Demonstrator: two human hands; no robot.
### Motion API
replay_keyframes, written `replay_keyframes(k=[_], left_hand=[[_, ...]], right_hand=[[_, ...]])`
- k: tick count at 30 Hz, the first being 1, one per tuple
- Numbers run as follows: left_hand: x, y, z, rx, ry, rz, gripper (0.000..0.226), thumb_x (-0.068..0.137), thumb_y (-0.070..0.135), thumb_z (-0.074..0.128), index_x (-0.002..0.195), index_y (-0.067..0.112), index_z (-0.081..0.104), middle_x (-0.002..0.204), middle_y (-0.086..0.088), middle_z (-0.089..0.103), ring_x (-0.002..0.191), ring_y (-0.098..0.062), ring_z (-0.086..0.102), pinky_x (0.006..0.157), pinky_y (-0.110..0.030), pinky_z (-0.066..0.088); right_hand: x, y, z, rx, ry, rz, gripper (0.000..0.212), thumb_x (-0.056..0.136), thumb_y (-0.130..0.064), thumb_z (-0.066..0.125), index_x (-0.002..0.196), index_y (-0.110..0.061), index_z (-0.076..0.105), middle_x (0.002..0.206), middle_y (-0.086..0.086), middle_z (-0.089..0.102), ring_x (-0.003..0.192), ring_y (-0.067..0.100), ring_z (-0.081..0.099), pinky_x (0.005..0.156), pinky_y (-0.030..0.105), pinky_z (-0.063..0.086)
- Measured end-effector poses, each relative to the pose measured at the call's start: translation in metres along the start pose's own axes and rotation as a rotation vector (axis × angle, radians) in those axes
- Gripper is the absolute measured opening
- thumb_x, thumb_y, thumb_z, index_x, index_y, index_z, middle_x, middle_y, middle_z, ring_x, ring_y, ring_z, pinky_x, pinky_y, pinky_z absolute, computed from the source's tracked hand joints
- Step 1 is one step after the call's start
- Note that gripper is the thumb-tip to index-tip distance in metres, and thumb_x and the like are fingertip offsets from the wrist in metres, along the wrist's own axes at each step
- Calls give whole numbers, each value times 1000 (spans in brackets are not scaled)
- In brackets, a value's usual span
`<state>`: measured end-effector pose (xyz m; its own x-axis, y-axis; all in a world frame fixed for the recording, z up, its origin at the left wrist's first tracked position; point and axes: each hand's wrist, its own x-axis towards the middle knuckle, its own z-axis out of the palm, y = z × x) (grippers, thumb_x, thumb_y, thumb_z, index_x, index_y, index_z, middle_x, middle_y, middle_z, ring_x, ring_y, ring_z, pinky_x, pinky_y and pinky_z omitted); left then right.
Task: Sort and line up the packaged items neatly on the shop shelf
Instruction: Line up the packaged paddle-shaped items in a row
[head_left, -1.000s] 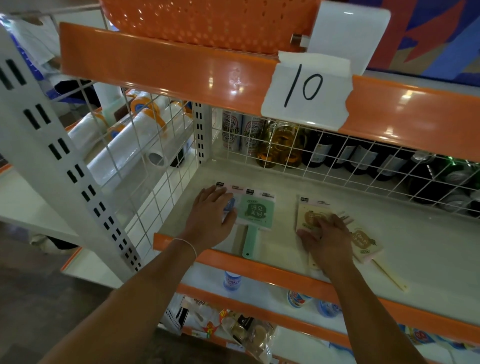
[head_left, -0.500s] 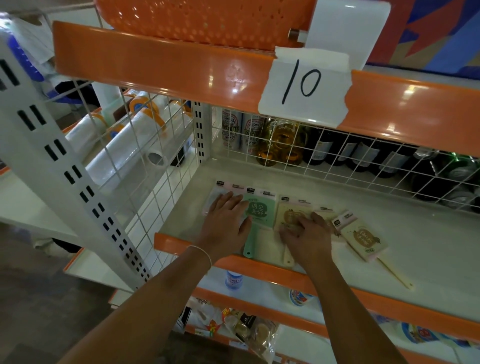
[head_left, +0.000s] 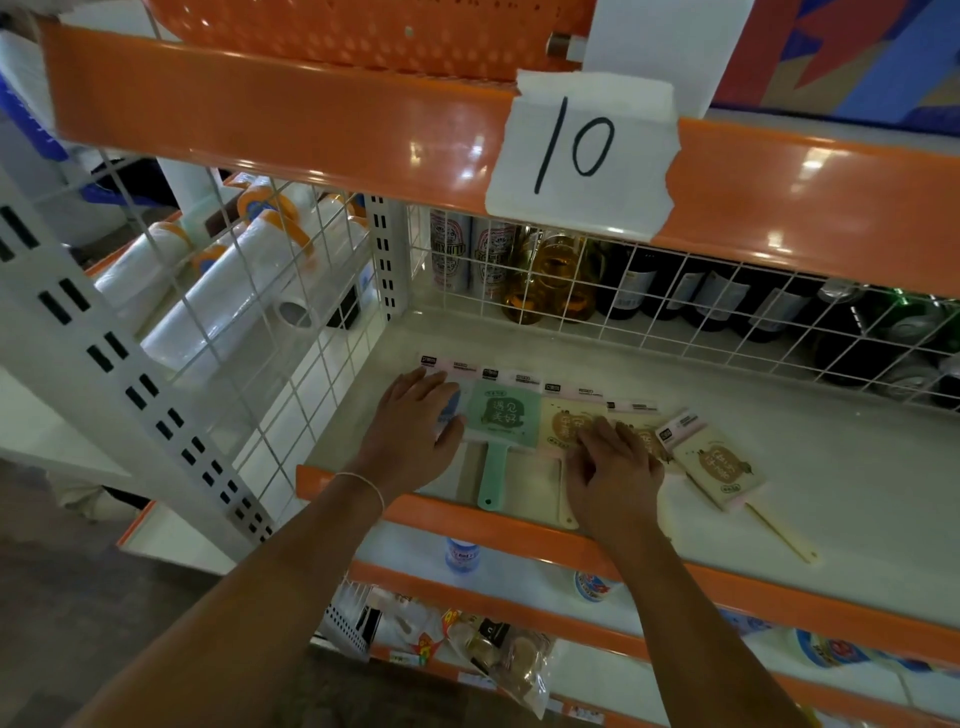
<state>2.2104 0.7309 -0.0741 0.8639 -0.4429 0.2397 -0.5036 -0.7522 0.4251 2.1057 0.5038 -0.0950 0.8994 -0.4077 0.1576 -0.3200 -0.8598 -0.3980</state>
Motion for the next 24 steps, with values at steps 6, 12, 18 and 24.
replay_keyframes(k=[6, 12, 18, 24], left_hand=[[-3, 25, 13, 54, -38, 95, 55, 91, 42, 40, 133, 10, 54, 143, -12, 49, 140, -32, 33, 117, -49, 22], [-17, 66, 30, 69, -30, 259, 49, 93, 39, 38, 129, 10, 56, 140, -11, 51, 138, -29, 35, 119, -46, 20], [-17, 70, 33, 47, -14, 242, 53, 93, 39, 33, 127, 7, 58, 138, -12, 53, 136, -29, 39, 117, -38, 17], [-23, 51, 36, -46, 18, 199, 53, 96, 39, 32, 130, 8, 57, 139, -8, 53, 138, -23, 37, 117, -42, 26]], right_hand=[[-2, -3, -2, 47, -2, -15, 49, 89, -40, 39, 128, -21, 62, 145, 3, 49, 140, 18, 36, 111, 38, 18], [0, 3, -11, 67, -13, 95, 54, 82, -25, 45, 133, -9, 53, 142, 14, 49, 135, 30, 42, 108, 47, 32], [-1, 19, -15, -22, -48, 103, 53, 86, -24, 59, 137, -14, 50, 148, 8, 43, 142, 25, 30, 113, 45, 23], [-1, 26, -13, -90, -46, 105, 49, 90, -29, 57, 137, -16, 52, 152, 11, 37, 144, 28, 24, 114, 46, 16]])
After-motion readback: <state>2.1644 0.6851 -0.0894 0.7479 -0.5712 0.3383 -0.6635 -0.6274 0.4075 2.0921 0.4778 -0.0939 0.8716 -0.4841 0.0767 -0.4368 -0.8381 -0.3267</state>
